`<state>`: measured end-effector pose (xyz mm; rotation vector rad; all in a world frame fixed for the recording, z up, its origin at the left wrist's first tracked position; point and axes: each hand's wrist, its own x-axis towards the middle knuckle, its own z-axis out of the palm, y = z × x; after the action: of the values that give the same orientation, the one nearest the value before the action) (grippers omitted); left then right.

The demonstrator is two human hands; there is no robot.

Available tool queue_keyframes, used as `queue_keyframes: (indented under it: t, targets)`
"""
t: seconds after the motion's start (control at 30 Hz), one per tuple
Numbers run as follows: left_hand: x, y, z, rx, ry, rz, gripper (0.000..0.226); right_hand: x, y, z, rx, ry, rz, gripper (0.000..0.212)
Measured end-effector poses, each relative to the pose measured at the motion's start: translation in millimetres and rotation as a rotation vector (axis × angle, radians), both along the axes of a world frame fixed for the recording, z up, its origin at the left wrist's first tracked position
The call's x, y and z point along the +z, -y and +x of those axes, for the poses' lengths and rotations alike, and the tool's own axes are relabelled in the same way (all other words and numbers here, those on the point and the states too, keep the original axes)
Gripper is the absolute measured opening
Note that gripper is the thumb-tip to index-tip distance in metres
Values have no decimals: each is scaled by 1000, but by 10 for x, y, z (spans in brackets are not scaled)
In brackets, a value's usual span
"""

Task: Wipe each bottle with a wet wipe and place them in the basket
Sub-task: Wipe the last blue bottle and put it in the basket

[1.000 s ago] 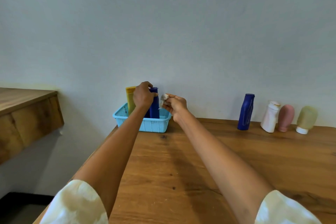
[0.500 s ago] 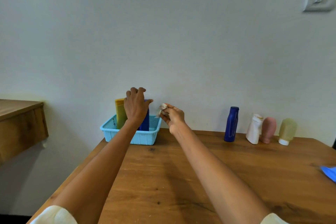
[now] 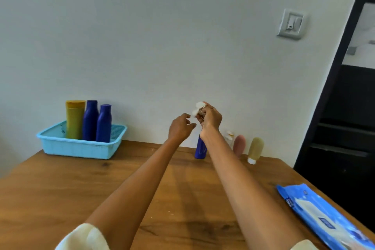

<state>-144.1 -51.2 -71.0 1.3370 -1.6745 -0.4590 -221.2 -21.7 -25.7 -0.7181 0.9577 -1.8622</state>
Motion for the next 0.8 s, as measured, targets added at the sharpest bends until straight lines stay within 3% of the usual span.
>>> queue_keyframes:
  t: [0.2,0.5,0.63,0.8]
  targets:
    - [-8,236,-593,37,55,186,38,21,131,-403,-27,-4,6,25]
    - [-102,239,-569,3,-311,54,30,-88,66,-612,-17,55,-13,27]
    - [71,-3,-307,-88,-408,-1,36,-110,-81,-549,-62,57,-54,33]
    - [124,-389,165,-151,-390,-10,32,-244,-361,-109,29,78,-42,34]
